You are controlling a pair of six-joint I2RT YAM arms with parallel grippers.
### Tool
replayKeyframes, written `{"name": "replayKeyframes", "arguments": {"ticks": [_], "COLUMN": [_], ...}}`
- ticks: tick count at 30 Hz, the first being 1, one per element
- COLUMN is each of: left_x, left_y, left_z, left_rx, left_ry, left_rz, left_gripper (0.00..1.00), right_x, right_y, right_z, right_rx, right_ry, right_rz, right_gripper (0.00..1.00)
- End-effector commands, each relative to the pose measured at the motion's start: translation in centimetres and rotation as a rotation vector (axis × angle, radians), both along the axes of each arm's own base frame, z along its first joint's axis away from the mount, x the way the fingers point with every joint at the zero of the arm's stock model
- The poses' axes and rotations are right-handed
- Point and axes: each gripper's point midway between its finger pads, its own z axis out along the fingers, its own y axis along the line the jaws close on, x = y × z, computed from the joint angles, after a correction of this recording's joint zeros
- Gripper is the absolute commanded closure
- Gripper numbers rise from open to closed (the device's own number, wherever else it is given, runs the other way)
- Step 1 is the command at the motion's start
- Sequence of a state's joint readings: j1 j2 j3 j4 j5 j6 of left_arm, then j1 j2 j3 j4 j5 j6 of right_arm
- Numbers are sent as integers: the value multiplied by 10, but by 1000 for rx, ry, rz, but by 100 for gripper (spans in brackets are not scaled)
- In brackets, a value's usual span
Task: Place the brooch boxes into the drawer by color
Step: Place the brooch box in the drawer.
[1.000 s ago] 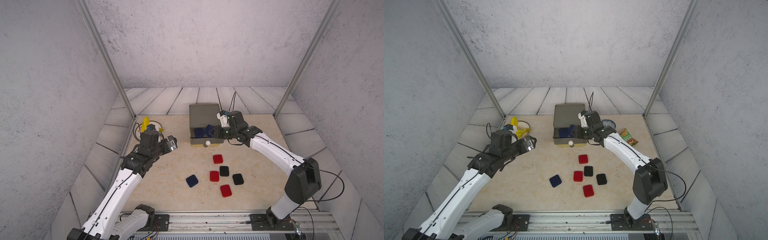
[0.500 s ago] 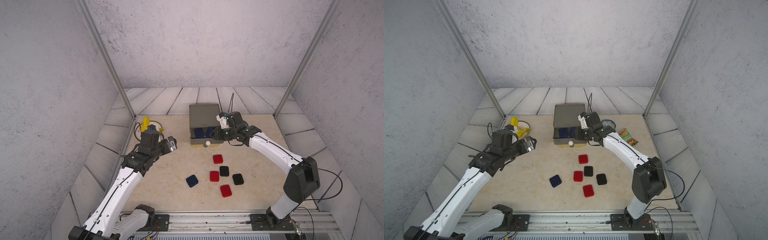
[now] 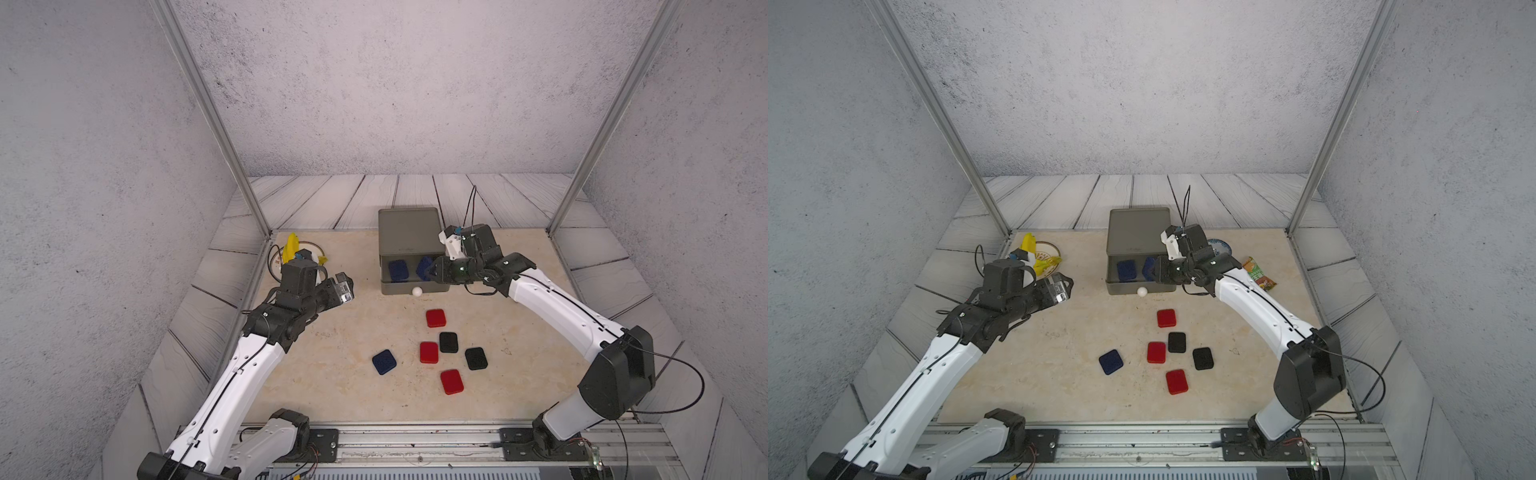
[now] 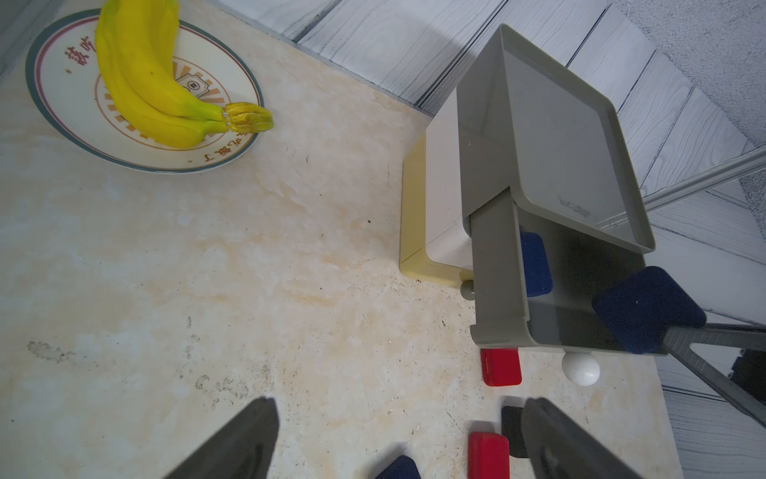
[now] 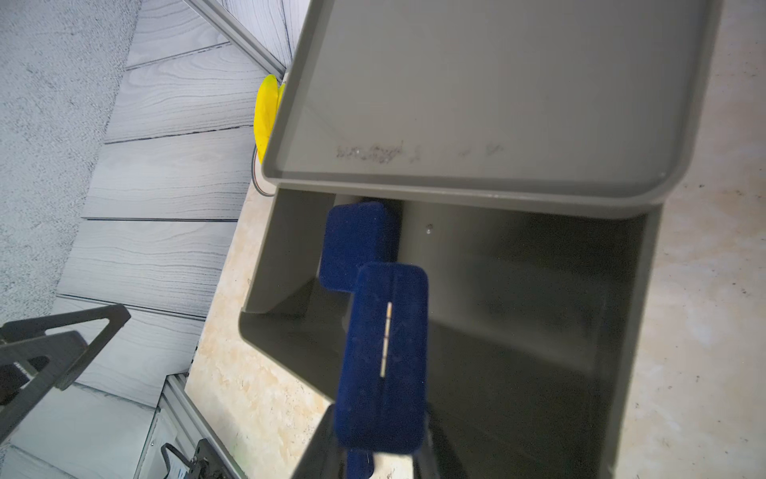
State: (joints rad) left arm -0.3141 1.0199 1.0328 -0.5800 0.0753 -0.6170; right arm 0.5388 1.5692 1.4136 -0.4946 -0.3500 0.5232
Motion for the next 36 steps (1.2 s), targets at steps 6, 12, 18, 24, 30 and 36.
{"name": "replayKeyframes", "arguments": {"ticks": [6, 12, 18, 24, 30, 36], "left_x": [-2, -3, -1, -1, -2, -1], "left_y": [2, 3, 3, 3, 4, 4], "left_z": [-8, -10, -13, -15, -14, -13], "left_rx": [10, 22, 25, 30, 31, 29], "left_ry": [24, 32, 42, 49, 48, 47], "left_rz": [-4, -3, -6, -9, -7, -9], "left_gripper": [2, 2, 2, 2, 2, 2], "right_x": [3, 15, 26, 35, 36, 35], "right_y": [2, 17, 22, 11, -1, -15], "right_z": [-5, -14, -21, -21, -17, -9], "right_rx": [-15, 6, 7, -76, -142, -216], "right_ry": [-7, 38, 52, 38, 10, -29], "right_rz": [10, 30, 13, -24, -45, -61], "right_gripper": [97, 97, 90, 45, 32, 29]}}
